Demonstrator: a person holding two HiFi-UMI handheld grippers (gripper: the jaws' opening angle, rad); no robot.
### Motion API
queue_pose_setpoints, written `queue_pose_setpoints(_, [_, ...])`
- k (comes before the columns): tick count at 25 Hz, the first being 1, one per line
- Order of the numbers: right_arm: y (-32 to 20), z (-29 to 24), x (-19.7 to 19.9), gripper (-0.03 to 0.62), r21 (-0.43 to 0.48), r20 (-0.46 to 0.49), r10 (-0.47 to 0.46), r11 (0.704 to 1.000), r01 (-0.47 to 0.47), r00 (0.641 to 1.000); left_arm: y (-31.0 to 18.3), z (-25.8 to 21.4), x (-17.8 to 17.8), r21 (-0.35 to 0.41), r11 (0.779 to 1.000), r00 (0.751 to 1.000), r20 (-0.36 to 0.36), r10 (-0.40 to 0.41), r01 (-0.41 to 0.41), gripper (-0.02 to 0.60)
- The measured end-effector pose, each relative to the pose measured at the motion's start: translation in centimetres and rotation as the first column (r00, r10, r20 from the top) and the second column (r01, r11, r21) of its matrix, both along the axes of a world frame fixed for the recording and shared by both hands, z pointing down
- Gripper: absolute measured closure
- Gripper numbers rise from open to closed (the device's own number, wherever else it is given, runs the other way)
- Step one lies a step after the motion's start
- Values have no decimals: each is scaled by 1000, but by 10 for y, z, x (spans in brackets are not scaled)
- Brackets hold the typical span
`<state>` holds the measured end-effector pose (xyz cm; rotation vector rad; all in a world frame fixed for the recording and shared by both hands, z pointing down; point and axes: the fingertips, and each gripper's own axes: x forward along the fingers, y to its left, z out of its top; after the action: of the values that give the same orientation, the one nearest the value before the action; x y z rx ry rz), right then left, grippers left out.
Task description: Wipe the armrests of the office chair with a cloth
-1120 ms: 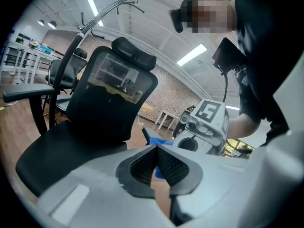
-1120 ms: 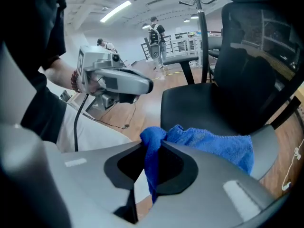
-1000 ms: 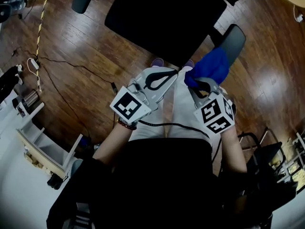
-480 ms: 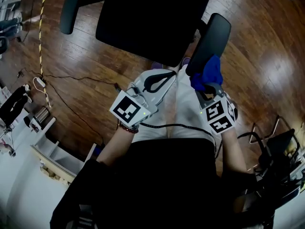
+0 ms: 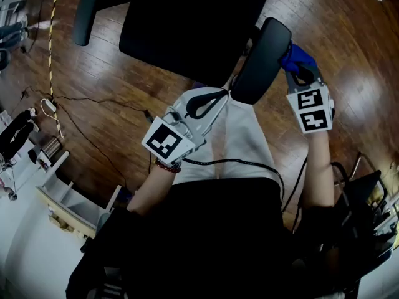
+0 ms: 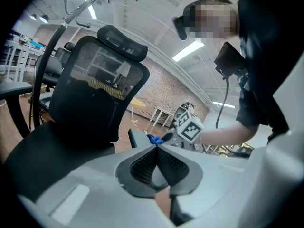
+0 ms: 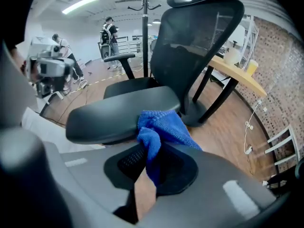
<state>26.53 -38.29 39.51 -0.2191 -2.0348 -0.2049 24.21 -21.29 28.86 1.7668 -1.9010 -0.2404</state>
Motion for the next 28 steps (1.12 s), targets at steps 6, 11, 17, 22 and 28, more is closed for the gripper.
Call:
queue_pose_setpoints(6, [-47, -17, -72, 543, 44, 13, -135, 990, 134, 991, 6, -20, -14, 26, 997, 997, 8, -79, 79, 577])
queue_pose_setpoints(11, [-47, -5, -106, 545, 44, -42, -293, 955, 295, 955, 20, -10, -30, 20, 979, 980, -3, -201, 201, 577])
queue_pose_setpoints(17, [7, -19, -156, 545, -109, -31, -397, 914, 392, 917, 44, -6, -44, 17, 954, 954, 0, -299, 299, 577])
queue_pose_setpoints(22, [41, -20, -142, 545, -60, -106, -487, 873, 483, 867, 59, -2, -45, 14, 947, 947, -5, -322, 322, 577])
queue_pose_setpoints(28, [107, -25, -89, 545, -229, -101, -543, 828, 512, 833, 63, 4, -35, 7, 960, 960, -16, -281, 281, 577])
